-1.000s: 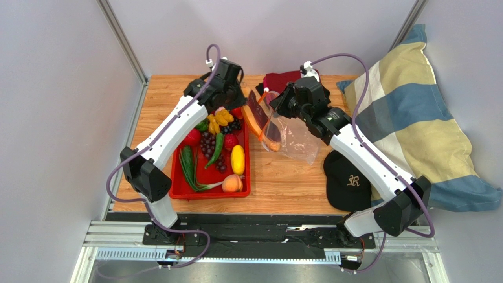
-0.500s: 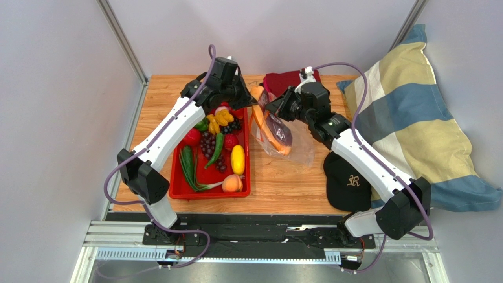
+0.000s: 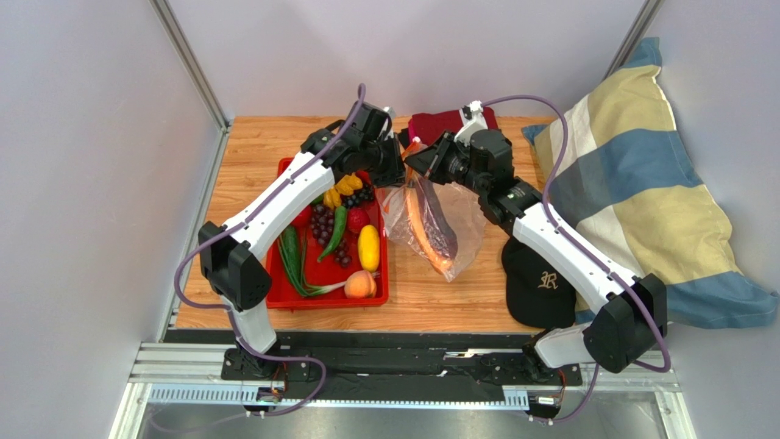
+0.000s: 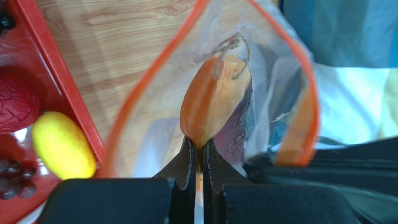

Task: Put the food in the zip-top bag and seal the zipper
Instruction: Place the fake food in the zipper food storage bag.

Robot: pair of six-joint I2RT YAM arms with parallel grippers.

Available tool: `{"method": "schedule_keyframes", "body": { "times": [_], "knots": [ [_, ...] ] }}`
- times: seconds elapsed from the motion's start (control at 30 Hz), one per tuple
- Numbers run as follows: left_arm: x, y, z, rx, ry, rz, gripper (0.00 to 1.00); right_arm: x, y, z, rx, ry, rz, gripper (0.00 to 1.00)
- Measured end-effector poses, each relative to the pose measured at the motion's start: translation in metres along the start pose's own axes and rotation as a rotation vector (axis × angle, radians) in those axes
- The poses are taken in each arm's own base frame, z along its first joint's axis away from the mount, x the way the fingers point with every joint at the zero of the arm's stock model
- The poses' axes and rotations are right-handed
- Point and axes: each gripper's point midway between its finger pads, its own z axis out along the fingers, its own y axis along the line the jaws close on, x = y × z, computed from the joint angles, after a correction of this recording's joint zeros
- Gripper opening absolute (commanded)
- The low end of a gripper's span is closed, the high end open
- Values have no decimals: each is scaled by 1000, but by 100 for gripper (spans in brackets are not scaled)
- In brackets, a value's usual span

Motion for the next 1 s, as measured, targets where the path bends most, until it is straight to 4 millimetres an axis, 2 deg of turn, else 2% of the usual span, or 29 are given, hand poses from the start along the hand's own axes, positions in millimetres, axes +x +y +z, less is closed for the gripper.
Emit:
{"method": "schedule_keyframes", "body": {
  "times": [0.17,0.2,0.27,0.33,0.4,0.53,0.6,0.63,0.77,0.9,1.0],
  "knots": [
    [10,4,4,11,51,81,0,0,8,0,-57,0,-51,0],
    [11,5,3,13,59,96,3,2,10,0,-77,7,-66,0],
    [12,7,2,18,70,118,14,3,14,0,-115,14,-88,0],
    [14,5,1,35,81,145,33,8,20,-1,-162,26,-109,0],
    [14,6,0,39,87,173,44,12,24,-5,-203,33,-128,0],
    [18,4,-3,67,107,214,49,9,27,-17,-233,24,-152,0],
    [19,1,-7,82,109,238,58,7,29,-23,-246,23,-161,0],
    [19,0,-10,86,107,249,59,7,30,-26,-252,22,-163,0],
    [14,0,-33,100,71,286,59,-1,36,-42,-292,19,-170,0],
    [9,0,-72,138,20,321,59,-10,28,-49,-292,10,-165,0],
    [11,-3,-99,185,-13,361,60,-11,22,-50,-286,19,-156,0]
  ]
}}
